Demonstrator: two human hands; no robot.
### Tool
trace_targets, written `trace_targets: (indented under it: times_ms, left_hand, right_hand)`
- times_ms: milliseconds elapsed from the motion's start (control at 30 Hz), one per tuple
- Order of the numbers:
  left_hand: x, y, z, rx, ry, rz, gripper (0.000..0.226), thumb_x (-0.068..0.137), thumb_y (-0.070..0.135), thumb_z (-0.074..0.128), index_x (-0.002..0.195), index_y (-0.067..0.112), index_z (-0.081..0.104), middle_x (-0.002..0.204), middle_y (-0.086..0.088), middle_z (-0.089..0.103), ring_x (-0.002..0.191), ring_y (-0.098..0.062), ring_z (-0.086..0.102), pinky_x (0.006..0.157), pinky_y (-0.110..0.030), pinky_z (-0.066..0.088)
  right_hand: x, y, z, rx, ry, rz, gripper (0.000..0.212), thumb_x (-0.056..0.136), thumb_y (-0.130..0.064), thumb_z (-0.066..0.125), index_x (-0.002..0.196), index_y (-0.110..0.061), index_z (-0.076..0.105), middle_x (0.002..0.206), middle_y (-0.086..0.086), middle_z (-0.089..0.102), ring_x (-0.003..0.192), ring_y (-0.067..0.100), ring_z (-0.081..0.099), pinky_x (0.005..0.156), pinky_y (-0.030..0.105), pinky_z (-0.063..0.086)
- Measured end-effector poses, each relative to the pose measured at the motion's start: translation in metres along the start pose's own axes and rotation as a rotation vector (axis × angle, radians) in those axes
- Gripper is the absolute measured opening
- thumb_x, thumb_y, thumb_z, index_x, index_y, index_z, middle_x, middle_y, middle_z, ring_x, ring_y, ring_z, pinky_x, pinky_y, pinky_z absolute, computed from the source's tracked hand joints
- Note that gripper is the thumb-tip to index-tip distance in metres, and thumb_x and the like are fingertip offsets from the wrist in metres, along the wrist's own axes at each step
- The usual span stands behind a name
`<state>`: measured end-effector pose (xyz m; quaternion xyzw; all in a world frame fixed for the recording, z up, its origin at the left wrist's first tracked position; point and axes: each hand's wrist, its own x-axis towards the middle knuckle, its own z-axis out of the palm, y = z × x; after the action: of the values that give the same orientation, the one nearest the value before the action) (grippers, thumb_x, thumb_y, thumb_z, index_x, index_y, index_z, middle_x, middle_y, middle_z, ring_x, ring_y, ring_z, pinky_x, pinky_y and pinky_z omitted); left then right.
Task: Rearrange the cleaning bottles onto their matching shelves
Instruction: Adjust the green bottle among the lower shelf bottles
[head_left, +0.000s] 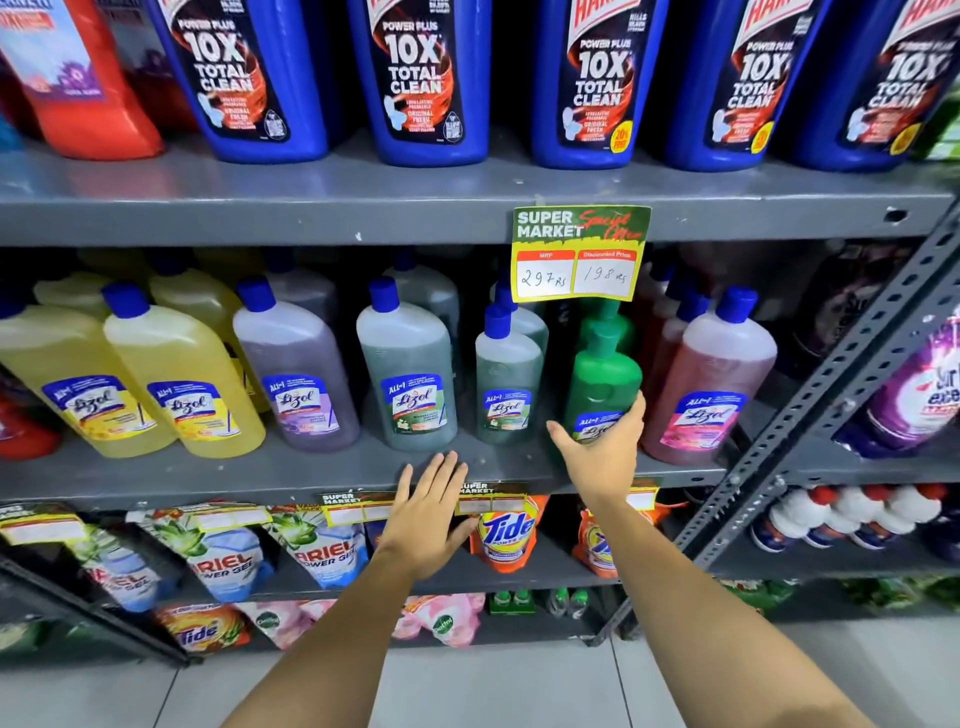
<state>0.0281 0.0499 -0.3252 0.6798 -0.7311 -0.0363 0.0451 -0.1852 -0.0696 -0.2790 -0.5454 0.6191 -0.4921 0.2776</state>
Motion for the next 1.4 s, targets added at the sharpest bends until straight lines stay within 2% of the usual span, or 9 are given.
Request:
trace_targets:
  times_ms: [67,333,600,800,1067,1200,1267,1300,1400]
  left_hand:
    - [0.001,0.001,0.001,0.005,0.001,-0.015,0.074,0.096,0.061,0.02,0.153,0.016,0.004,0.162,-0.004,-0.001,0.148,-0.019,-0.008,0.118,-0.049,-0.007]
    - [0.002,0.001,0.005,-0.018,0.031,-0.025,0.074,0.096,0.061,0.023,0.153,0.016,0.007,0.162,-0.004,0.004,0.148,-0.018,-0.006,0.118,-0.048,-0.007]
    - [0.002,0.0,0.006,-0.012,0.029,-0.019,0.074,0.096,0.061,0.022,0.153,0.017,0.007,0.163,-0.003,0.003,0.148,-0.018,-0.006,0.119,-0.048,-0.007]
    - [0.002,0.0,0.007,0.011,0.021,-0.021,0.074,0.096,0.062,0.019,0.153,0.017,0.005,0.163,-0.003,0.0,0.148,-0.017,-0.008,0.119,-0.048,-0.007]
    - [0.001,0.002,0.007,0.021,0.008,-0.034,0.076,0.095,0.064,0.018,0.153,0.017,0.005,0.163,-0.002,0.001,0.148,-0.017,-0.008,0.118,-0.049,-0.007]
    - [-0.001,0.005,0.001,0.055,-0.031,-0.065,0.076,0.095,0.064,0.02,0.153,0.018,0.003,0.163,-0.002,-0.002,0.148,-0.017,-0.01,0.116,-0.055,-0.008]
    - [-0.003,0.007,-0.008,0.092,0.026,-0.086,0.075,0.095,0.062,0.02,0.153,0.017,0.004,0.162,-0.003,0.0,0.147,-0.018,-0.009,0.116,-0.058,-0.008]
    - [-0.005,0.01,-0.015,0.104,0.086,-0.094,0.074,0.096,0.06,0.021,0.153,0.015,0.006,0.162,-0.003,0.003,0.147,-0.018,-0.008,0.116,-0.058,-0.007]
    - [-0.012,0.015,-0.046,0.108,0.297,-0.093,0.069,0.098,0.054,0.026,0.152,0.013,0.014,0.161,-0.003,0.011,0.148,-0.017,-0.004,0.118,-0.053,-0.005]
  right_hand:
    - [-0.003,0.003,0.004,-0.029,-0.004,0.03,0.12,0.058,-0.036,0.091,0.15,-0.023,0.015,0.137,0.01,0.046,0.122,0.028,0.052,0.098,0.04,0.045]
    - [0.0,0.011,0.0,-0.071,-0.022,0.063,0.102,0.063,-0.036,0.088,0.142,-0.02,0.025,0.132,0.005,0.049,0.114,0.027,0.056,0.083,0.03,0.038]
    - [0.008,0.012,-0.009,-0.065,-0.028,0.068,0.106,0.066,-0.033,0.088,0.148,-0.014,0.023,0.137,0.006,0.047,0.12,0.025,0.052,0.089,0.029,0.037]
    - [0.013,0.013,-0.012,-0.095,-0.063,0.042,0.097,0.064,-0.031,0.089,0.139,-0.016,0.029,0.13,0.005,0.052,0.115,0.027,0.056,0.093,0.036,0.044]
    - [0.012,0.015,-0.016,-0.109,-0.078,0.018,0.104,0.059,-0.046,0.09,0.139,-0.018,0.029,0.13,0.003,0.054,0.115,0.026,0.057,0.094,0.041,0.049]
    - [0.004,0.013,-0.022,-0.072,-0.067,0.011,0.116,0.063,-0.048,0.087,0.15,-0.014,0.018,0.145,0.012,0.04,0.132,0.026,0.042,0.105,0.04,0.039]
    - [-0.01,0.009,-0.029,-0.088,0.064,-0.068,0.104,0.075,-0.055,0.075,0.151,-0.008,0.019,0.149,0.017,0.035,0.139,0.031,0.032,0.112,0.038,0.029]
    - [-0.019,0.005,-0.033,-0.105,0.123,-0.137,0.093,0.082,-0.056,0.066,0.149,-0.007,0.024,0.146,0.019,0.037,0.136,0.034,0.034,0.112,0.037,0.027]
    - [-0.041,-0.021,-0.042,-0.104,0.127,-0.402,0.064,0.092,-0.045,0.05,0.141,-0.007,0.038,0.135,0.019,0.047,0.124,0.032,0.041,0.105,0.038,0.031]
